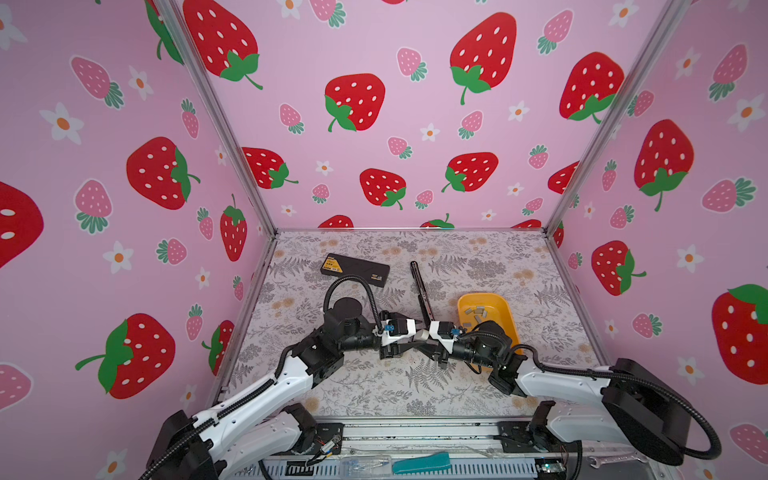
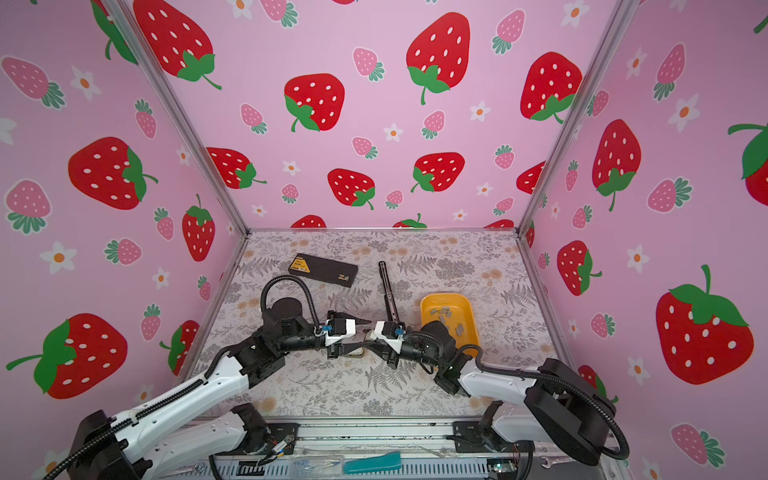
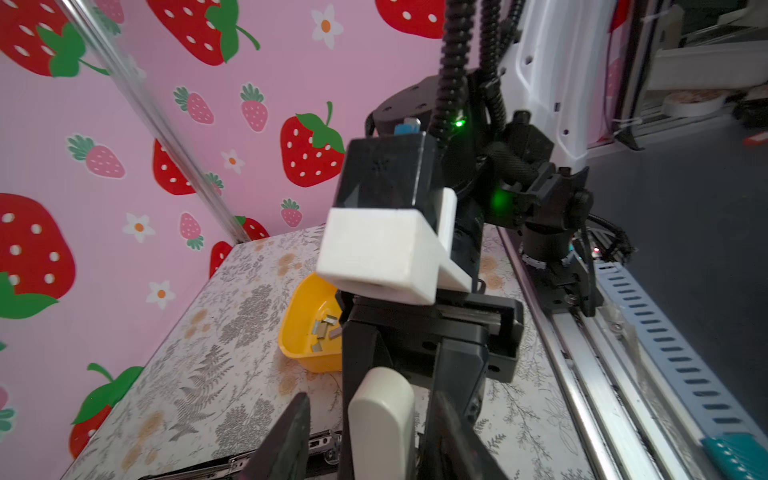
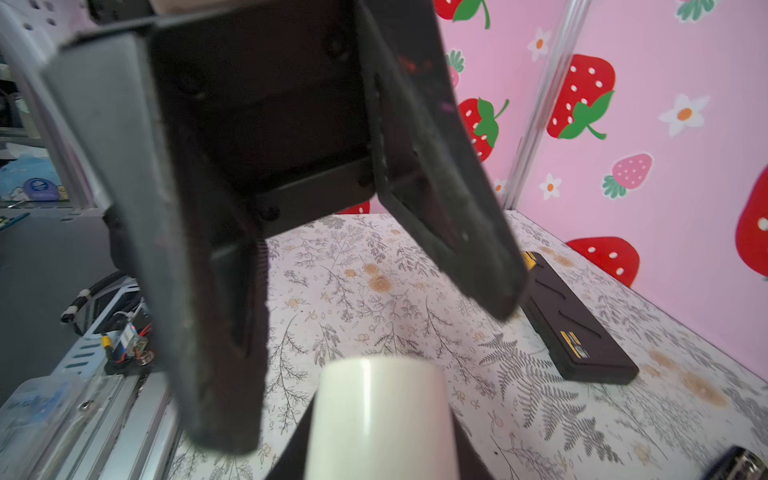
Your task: Load the staples into the stapler
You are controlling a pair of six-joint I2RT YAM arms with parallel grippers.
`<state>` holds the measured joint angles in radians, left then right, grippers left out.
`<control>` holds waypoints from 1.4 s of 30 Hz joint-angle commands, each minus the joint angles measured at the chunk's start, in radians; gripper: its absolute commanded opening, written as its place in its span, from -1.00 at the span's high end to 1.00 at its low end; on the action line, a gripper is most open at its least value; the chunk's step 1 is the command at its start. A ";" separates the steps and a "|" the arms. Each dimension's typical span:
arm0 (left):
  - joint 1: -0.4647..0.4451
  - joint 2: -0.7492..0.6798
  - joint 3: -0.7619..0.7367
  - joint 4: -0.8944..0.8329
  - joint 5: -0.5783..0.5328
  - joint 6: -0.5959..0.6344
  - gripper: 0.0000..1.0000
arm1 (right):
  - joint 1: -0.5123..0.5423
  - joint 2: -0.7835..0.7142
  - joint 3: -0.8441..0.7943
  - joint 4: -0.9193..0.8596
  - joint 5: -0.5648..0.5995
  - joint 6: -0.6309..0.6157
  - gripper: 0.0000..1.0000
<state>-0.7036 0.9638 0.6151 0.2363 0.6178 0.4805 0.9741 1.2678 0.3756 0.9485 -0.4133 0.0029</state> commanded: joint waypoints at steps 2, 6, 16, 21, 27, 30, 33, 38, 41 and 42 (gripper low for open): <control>0.038 -0.077 -0.085 0.190 -0.311 -0.169 -0.06 | 0.003 -0.007 0.077 -0.155 0.221 0.086 0.78; 0.121 -0.140 -0.179 0.224 -0.522 -0.261 -0.19 | 0.003 0.063 0.178 -0.320 0.400 0.201 0.77; 0.194 -0.112 -0.360 0.361 -0.828 -0.322 -0.22 | 0.011 0.456 0.539 -0.667 0.545 0.352 0.92; 0.196 -0.084 -0.353 0.365 -0.844 -0.322 -0.22 | 0.016 0.528 0.596 -0.727 0.608 0.389 0.92; 0.197 -0.095 -0.367 0.388 -0.823 -0.323 -0.25 | 0.021 0.595 0.646 -0.767 0.686 0.398 0.90; 0.197 -0.113 -0.364 0.367 -0.815 -0.320 -0.24 | 0.021 0.647 0.705 -0.808 0.718 0.393 0.90; 0.199 -0.120 -0.383 0.399 -0.790 -0.311 -0.24 | 0.021 0.683 0.729 -0.800 0.726 0.391 0.90; 0.199 -0.152 -0.371 0.366 -0.779 -0.308 -0.26 | 0.022 0.705 0.745 -0.795 0.719 0.396 0.76; 0.200 -0.145 -0.379 0.382 -0.766 -0.306 -0.26 | 0.022 0.717 0.747 -0.782 0.726 0.393 0.54; 0.201 -0.140 -0.384 0.391 -0.759 -0.303 -0.29 | 0.022 0.723 0.748 -0.779 0.727 0.392 0.51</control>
<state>-0.5083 0.8219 0.2379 0.5869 -0.1669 0.1715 0.9894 1.9697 1.0946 0.1635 0.2874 0.3744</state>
